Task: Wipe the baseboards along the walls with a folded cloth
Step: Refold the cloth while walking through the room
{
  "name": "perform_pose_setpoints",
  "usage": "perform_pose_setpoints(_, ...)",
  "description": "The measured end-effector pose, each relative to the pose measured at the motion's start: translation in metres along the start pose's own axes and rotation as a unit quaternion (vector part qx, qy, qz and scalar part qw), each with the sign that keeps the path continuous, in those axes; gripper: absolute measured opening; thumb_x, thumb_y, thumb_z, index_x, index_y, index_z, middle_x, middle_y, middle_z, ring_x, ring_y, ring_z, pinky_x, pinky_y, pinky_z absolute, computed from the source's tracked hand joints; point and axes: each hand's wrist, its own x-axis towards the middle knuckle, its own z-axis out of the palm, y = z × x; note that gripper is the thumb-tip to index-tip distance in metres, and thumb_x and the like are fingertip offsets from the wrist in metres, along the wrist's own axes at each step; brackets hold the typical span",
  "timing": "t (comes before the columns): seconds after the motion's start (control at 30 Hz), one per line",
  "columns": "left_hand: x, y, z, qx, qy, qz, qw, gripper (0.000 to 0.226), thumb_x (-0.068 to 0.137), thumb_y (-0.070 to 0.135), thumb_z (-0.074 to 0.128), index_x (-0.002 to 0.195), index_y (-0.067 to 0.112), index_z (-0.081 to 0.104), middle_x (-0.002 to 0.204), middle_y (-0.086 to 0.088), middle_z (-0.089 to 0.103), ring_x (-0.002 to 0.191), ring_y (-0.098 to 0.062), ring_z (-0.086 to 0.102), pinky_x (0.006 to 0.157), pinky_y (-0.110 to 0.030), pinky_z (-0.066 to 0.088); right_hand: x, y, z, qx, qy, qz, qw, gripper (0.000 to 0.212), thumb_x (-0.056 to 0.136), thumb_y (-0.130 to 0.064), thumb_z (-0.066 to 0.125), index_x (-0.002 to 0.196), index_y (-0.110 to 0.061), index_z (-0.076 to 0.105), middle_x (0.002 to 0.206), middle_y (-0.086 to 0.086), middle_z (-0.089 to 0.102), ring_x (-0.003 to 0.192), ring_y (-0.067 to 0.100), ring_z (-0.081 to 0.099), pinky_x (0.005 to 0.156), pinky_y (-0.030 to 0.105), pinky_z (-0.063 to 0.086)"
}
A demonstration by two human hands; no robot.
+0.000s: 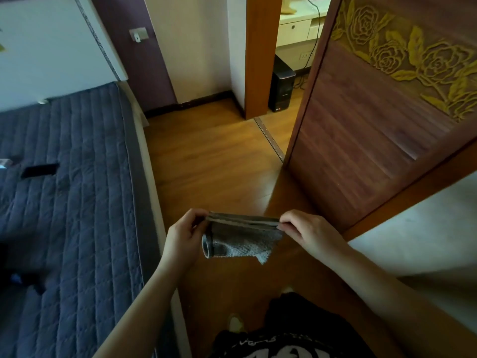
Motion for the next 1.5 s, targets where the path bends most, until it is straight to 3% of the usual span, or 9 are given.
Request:
perform_pose_setpoints(0.13, 0.035, 0.005, 0.019, -0.02, -0.009, -0.046, 0.999, 0.022, 0.095, 0.019, 0.06, 0.098, 0.04, 0.061, 0.098, 0.025, 0.066, 0.091, 0.002, 0.066, 0.069, -0.011, 0.053, 0.019, 0.02, 0.001, 0.111, 0.057, 0.032, 0.992, 0.03, 0.101, -0.037, 0.044, 0.098, -0.012, 0.06, 0.064, -0.011, 0.048, 0.049, 0.006, 0.046, 0.045, 0.017, 0.033)
perform_pose_setpoints(0.33, 0.109, 0.031, 0.051, -0.144, -0.019, -0.156, 0.977, 0.014, 0.097, 0.03, 0.058, 0.091, 0.037, 0.068, 0.096, 0.006, 0.071, 0.093, -0.013, 0.068, 0.082, -0.031, 0.056, 0.065, 0.086, -0.014, 0.16, 0.072, 0.069, 0.982, 0.041, 0.081, -0.051, 0.068, 0.088, -0.012, 0.059, 0.081, -0.004, 0.062, 0.075, 0.006, 0.063, 0.066, 0.021, 0.053)
perform_pose_setpoints(0.4, 0.133, 0.041, 0.063, -0.177, -0.01, -0.167, 0.97, 0.013, 0.098, 0.029, 0.057, 0.093, 0.031, 0.069, 0.096, 0.002, 0.07, 0.095, -0.018, 0.067, 0.083, -0.034, 0.056, 0.082, 0.107, -0.021, 0.183, 0.087, 0.101, 0.974, 0.033, 0.08, -0.045, 0.069, 0.096, -0.017, 0.06, 0.089, -0.003, 0.066, 0.085, 0.007, 0.066, 0.074, 0.029, 0.056)
perform_pose_setpoints(0.53, 0.169, 0.057, 0.083, -0.177, 0.053, -0.166, 0.969, 0.006, 0.096, 0.027, 0.059, 0.094, 0.03, 0.064, 0.094, 0.007, 0.071, 0.09, -0.013, 0.069, 0.07, -0.025, 0.056, 0.121, 0.14, -0.037, 0.293, 0.066, 0.167, 0.939, 0.048, 0.086, -0.025, 0.072, 0.126, -0.043, 0.054, 0.112, -0.02, 0.065, 0.108, -0.008, 0.058, 0.089, 0.009, 0.046)
perform_pose_setpoints(0.8, 0.224, 0.052, 0.067, -0.034, 0.025, -0.071, 0.997, 0.052, 0.093, 0.01, 0.064, 0.122, 0.05, 0.048, 0.109, 0.013, 0.063, 0.105, 0.001, 0.062, 0.079, -0.016, 0.055, 0.204, 0.169, -0.04, 0.439, 0.036, 0.181, 0.88, 0.017, 0.078, -0.04, 0.074, 0.095, -0.04, 0.071, 0.098, -0.017, 0.07, 0.097, -0.001, 0.064, 0.077, 0.013, 0.05)
perform_pose_setpoints(1.0, 0.278, 0.015, 0.032, -0.035, -0.007, -0.163, 0.986, 0.028, 0.091, 0.013, 0.063, 0.099, 0.039, 0.064, 0.097, 0.014, 0.07, 0.093, 0.0, 0.066, 0.076, -0.023, 0.056, 0.28, 0.166, -0.015, 0.378, 0.049, 0.191, 0.905, 0.009, 0.081, -0.046, 0.071, 0.087, -0.04, 0.07, 0.086, -0.015, 0.07, 0.086, 0.002, 0.066, 0.071, 0.015, 0.049)
perform_pose_setpoints(1.13, 0.324, -0.008, -0.002, -0.173, -0.059, -0.191, 0.964, 0.01, 0.097, 0.016, 0.052, 0.101, 0.015, 0.061, 0.096, -0.006, 0.067, 0.09, -0.025, 0.066, 0.078, -0.035, 0.057, 0.346, 0.155, 0.005, 0.239, 0.018, 0.144, 0.96, 0.013, 0.096, -0.04, 0.055, 0.102, -0.031, 0.061, 0.088, -0.016, 0.063, 0.084, -0.005, 0.059, 0.063, 0.011, 0.044)
perform_pose_setpoints(1.23, 0.358, -0.015, -0.038, -0.274, -0.103, -0.192, 0.937, 0.021, 0.092, 0.025, 0.055, 0.108, 0.011, 0.058, 0.089, -0.002, 0.066, 0.078, -0.02, 0.064, 0.066, -0.028, 0.053, 0.399, 0.145, 0.015, 0.234, 0.011, 0.151, 0.96, 0.019, 0.1, -0.042, 0.049, 0.108, -0.033, 0.063, 0.098, -0.024, 0.062, 0.092, -0.012, 0.056, 0.066, 0.008, 0.042)
perform_pose_setpoints(1.5, 0.435, -0.016, -0.08, -0.431, -0.111, -0.187, 0.876, 0.019, 0.099, 0.012, 0.046, 0.115, 0.005, 0.053, 0.088, -0.007, 0.067, 0.079, -0.021, 0.067, 0.065, -0.032, 0.055, 0.474, 0.154, 0.066, 0.495, -0.063, 0.331, 0.801, 0.048, 0.09, -0.058, 0.048, 0.129, -0.033, 0.058, 0.125, 0.0, 0.066, 0.105, 0.011, 0.067, 0.088, 0.03, 0.05)
